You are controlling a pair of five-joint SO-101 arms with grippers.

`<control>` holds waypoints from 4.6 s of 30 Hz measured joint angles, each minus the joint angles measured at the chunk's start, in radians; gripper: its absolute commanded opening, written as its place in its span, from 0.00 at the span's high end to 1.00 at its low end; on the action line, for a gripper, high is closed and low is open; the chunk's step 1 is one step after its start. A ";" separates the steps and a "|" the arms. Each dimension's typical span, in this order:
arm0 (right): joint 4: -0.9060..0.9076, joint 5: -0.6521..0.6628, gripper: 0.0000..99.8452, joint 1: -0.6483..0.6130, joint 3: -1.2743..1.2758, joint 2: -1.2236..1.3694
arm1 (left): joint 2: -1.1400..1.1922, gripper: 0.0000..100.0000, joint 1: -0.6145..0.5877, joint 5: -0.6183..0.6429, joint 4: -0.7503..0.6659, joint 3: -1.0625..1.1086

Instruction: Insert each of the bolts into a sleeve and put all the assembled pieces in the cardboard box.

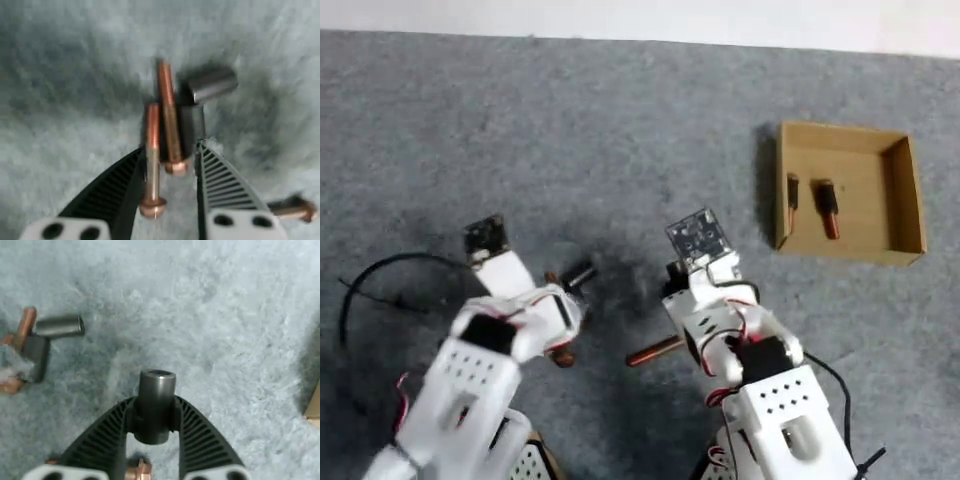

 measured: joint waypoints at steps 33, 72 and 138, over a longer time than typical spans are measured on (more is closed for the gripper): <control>-0.055 0.000 1.00 0.005 0.081 -0.006 | 0.126 0.85 0.081 0.026 -0.166 0.017; -0.173 0.000 1.00 0.040 0.144 -0.006 | 0.167 0.85 0.028 0.032 -0.175 0.008; -0.173 0.000 1.00 0.040 0.144 -0.006 | 0.635 0.85 0.049 0.032 -0.146 -0.235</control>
